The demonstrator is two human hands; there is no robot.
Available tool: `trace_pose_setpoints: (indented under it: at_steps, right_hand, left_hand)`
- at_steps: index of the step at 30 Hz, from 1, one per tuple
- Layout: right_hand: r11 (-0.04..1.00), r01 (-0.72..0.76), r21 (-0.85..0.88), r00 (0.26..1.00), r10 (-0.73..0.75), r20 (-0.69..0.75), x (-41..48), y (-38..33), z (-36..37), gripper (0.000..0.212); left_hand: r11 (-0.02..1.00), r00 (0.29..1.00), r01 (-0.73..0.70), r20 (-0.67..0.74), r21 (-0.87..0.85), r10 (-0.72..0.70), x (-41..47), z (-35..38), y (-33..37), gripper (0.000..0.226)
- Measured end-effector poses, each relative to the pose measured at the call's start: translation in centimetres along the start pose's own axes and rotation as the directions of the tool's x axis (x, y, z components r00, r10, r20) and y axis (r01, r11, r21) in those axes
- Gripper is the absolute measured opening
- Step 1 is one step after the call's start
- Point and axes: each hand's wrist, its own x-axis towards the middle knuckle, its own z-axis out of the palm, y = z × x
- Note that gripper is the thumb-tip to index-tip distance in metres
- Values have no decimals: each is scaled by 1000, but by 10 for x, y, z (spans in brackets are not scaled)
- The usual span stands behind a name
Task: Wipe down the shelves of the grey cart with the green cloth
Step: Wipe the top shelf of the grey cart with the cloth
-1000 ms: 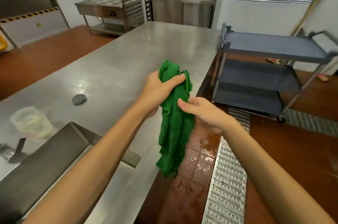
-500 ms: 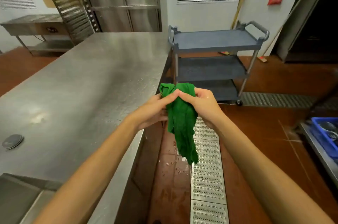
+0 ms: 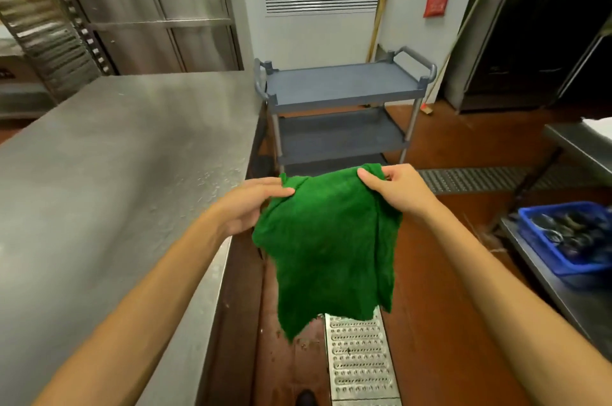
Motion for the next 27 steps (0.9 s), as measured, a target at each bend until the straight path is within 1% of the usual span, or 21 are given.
trace_pose_setpoints:
  at_steps: [1,3,4,5,6,7,8,9,11,13,14,16,18,20,21,23,24,27]
  right_hand:
    - [999,-32,-25,999,32,-1,12,1,-1,62]
    - [997,-66,-49,997,65,-32,38,3,-5,60]
    - [995,-80,-55,996,77,-52,49,2,-6,63]
    - [992,-100,-72,993,95,-64,61,0,-7,66]
    - [988,-123,-95,991,117,-66,72,-2,-8,67]
    - [984,-136,-115,990,130,-62,82,-2,-9,67]
    - [982,-147,-120,988,140,-63,93,-2,-10,66]
    - [981,-154,-118,986,145,-81,104,-1,-11,64]
    - [980,-175,-95,977,161,-138,124,-1,-12,59]
    - [977,-199,-78,971,186,-152,143,-2,-14,58]
    - [973,-220,-66,967,209,-143,152,-2,-17,58]
    - [965,-251,-75,959,237,-154,170,-1,-22,52]
    - [954,-246,-173,952,204,-229,186,-3,-26,51]
    - [930,-231,-284,945,146,-293,202,-7,-29,56]
    - [923,-227,-310,943,129,-306,211,-8,-30,57]
    - [919,-234,-317,944,137,-299,230,-9,-34,57]
    - [922,-243,-301,945,155,-287,240,-8,-36,56]
    - [957,-222,-188,957,178,-228,274,0,-43,59]
  left_hand:
    - [998,998,23,51,58,-26,11,-6,7,57]
    - [979,990,63,109,195,-86,33,-19,21,91]
    - [961,986,71,126,267,-108,43,-26,29,99]
    - [943,983,74,137,324,-124,54,-32,36,99]
    - [928,982,74,138,365,-133,66,-39,43,89]
    - [916,984,71,122,395,-129,78,-45,51,70]
    - [910,989,71,90,409,-118,88,-51,59,62]
    - [910,995,66,44,410,-92,98,-55,66,62]
    - [908,996,45,-83,418,-11,117,-63,81,75]
    - [893,981,0,-174,450,88,136,-70,93,83]
    - [885,976,-30,-179,464,127,144,-74,98,80]
    - [849,972,-117,-117,516,205,159,-84,107,63]
    - [752,949,-218,-45,622,312,172,-93,116,39]
    - [592,914,-261,-2,763,405,187,-98,125,24]
    - [506,901,-258,15,823,435,195,-99,129,21]
    - [353,872,-250,51,901,487,215,-101,134,23]
    - [306,855,-257,68,917,514,225,-101,135,25]
    - [270,801,-305,92,914,592,255,-103,142,23]
